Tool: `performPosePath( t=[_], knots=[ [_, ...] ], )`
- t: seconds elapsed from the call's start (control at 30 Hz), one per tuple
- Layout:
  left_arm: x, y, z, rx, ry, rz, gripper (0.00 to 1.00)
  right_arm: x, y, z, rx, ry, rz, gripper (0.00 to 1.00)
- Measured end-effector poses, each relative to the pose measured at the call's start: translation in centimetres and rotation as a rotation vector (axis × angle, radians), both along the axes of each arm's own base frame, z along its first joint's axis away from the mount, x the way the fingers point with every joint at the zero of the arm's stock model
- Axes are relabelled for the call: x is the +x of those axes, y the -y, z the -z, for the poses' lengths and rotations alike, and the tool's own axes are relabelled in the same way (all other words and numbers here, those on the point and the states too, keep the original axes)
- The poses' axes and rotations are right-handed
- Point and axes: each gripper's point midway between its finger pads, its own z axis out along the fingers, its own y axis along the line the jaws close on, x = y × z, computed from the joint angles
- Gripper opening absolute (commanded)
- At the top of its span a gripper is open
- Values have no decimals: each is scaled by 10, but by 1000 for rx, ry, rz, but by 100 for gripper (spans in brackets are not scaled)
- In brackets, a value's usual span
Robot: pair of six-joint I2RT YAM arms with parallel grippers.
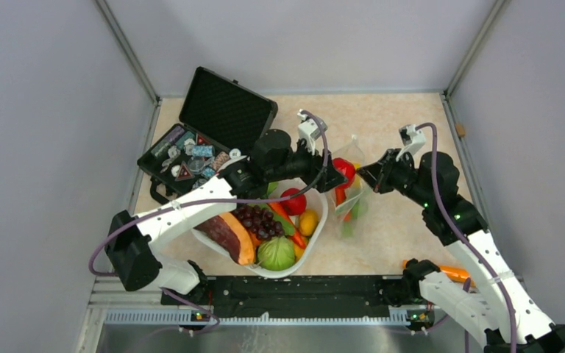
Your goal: Place the food in the zip-top bag and seal the zipper
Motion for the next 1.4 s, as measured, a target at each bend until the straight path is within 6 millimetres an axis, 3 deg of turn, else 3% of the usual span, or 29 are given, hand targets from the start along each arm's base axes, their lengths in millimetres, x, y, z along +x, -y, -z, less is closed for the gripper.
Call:
performPosePath(
  t=[0.23, 0.47, 0.63, 0.8, 0.9, 1.0, 1.1, 1.17, 1.27, 1.4],
  knots=[
    [-3, 0, 6, 51, -14, 14, 69, -1, 1, 3, -6, -11, 5, 0],
    [-3, -3, 10, 84, 1, 10, 98, 2, 4, 3, -10, -7, 26, 0],
    [-3, -8, 2, 75, 30, -2, 99, 7, 9, 3, -17, -5, 66, 0],
    [-11, -20, -21, 24, 88, -11, 99, 9, 15, 0, -18, 10, 101, 0],
    [-15, -32, -36, -18, 130, -34, 99, 7, 13, -13, -19, 78, 74, 0],
    [-17, -51, -50, -60, 188, -97, 99, -1, 10, -40, -7, 213, 18, 0],
    [-9, -73, -57, -73, 232, -208, 99, -9, 14, -70, 12, 357, 10, 0],
    [0, -87, -57, -63, 245, -298, 99, -9, 20, -77, 15, 401, 42, 0],
    [13, -102, -44, -3, 231, -403, 99, 9, 30, -56, -27, 317, 137, 0],
    [19, -118, -14, 112, 196, -456, 99, 29, 34, 3, -130, 113, 191, 0]
  ],
)
